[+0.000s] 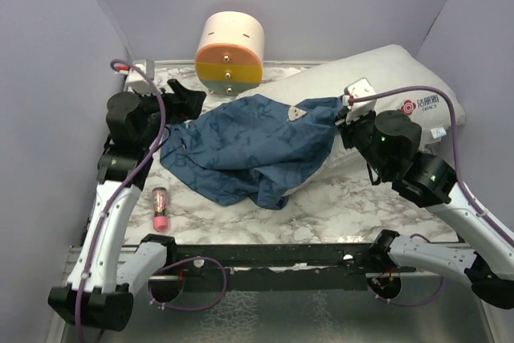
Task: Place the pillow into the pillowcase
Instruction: Adjust the pillowcase at the center of the board.
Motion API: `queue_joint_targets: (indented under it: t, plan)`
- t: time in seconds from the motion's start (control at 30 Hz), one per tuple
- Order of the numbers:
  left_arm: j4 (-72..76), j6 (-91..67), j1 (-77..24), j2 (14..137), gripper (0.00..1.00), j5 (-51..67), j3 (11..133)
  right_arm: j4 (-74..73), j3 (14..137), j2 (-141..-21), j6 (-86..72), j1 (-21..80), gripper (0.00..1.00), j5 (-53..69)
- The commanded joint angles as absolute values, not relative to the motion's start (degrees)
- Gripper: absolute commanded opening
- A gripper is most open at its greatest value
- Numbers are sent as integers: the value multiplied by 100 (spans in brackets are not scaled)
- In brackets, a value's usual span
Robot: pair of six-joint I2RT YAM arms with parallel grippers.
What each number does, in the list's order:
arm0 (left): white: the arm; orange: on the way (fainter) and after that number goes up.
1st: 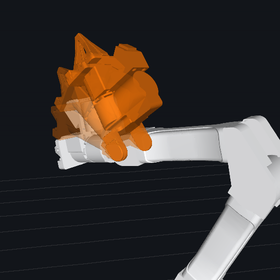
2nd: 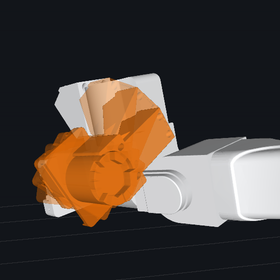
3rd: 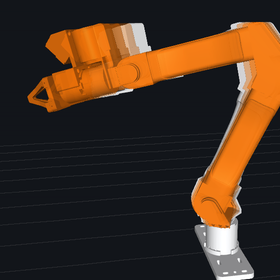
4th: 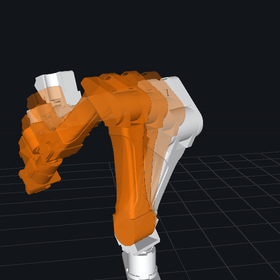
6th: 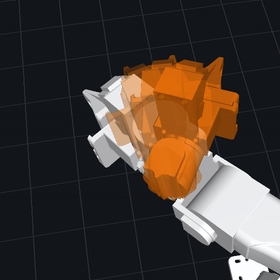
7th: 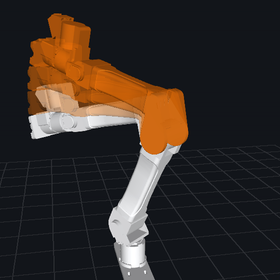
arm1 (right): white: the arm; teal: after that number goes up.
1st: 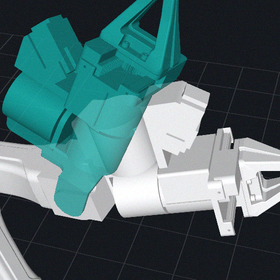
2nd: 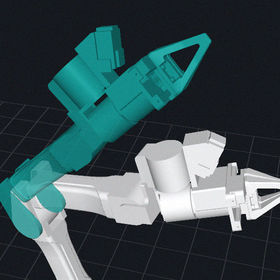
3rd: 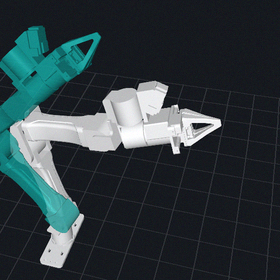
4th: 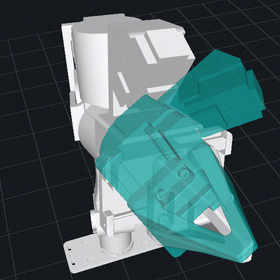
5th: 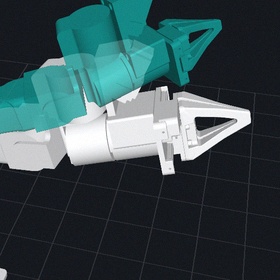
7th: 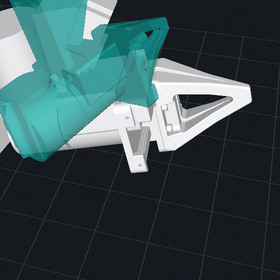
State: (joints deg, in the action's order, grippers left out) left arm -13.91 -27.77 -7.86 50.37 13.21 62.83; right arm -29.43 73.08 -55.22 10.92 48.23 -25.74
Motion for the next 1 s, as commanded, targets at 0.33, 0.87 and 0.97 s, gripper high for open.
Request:
queue_joint_targets:
  t: [0.33,0.87,0.97]
  plan:
    - [-611,-4572,-751,7500,82,1255,5545,-4037,5684,-3849,-1948,4808,1,-1682]
    - [-2452,-6883,-1279,11068,90,720,8603,-3508,5503,-4111,-1532,4808,1,-1580]
    - [-2557,-6924,-1356,11433,90,703,9002,-3432,5510,-4145,-1478,4803,1,-1585]
